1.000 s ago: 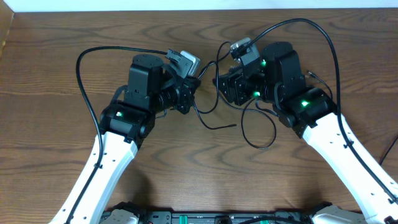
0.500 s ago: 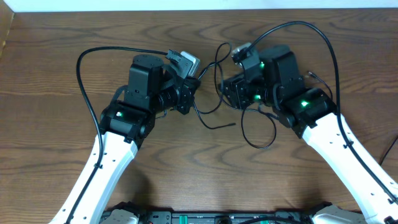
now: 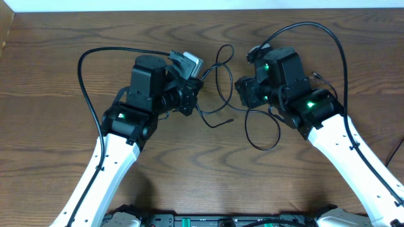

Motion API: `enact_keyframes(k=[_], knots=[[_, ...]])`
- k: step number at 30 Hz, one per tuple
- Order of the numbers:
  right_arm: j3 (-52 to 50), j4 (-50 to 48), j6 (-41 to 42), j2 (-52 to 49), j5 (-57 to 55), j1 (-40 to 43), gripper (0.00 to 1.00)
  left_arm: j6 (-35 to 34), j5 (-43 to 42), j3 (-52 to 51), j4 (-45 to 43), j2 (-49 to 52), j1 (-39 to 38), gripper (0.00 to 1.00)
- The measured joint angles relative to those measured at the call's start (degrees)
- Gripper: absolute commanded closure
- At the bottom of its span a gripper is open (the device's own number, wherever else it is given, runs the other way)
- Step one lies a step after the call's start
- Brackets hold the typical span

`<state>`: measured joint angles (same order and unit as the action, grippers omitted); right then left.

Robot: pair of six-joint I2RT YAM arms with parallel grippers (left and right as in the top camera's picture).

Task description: Untangle cables

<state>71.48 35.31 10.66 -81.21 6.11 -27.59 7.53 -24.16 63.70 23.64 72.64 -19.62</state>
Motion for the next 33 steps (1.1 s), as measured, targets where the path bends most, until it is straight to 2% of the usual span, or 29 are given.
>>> enact_keyframes(k=[8,14,33], knots=[[0.0,5.38,-1.09,5.92,-0.22,0.37,0.37,0.66,4.09,0.0,0.11,0.0,-0.04,0.92],[0.0,5.38,-1.14,9.9,-1.62,1.05,0.38,1.33,7.08,0.0,0.15,0.02,-0.04,0.92],[0.0,-3.06,-1.05,0.7,2.05,-4.9,0.38,1.36,8.0,0.0,1.01,0.02,-0.04,0.92]])
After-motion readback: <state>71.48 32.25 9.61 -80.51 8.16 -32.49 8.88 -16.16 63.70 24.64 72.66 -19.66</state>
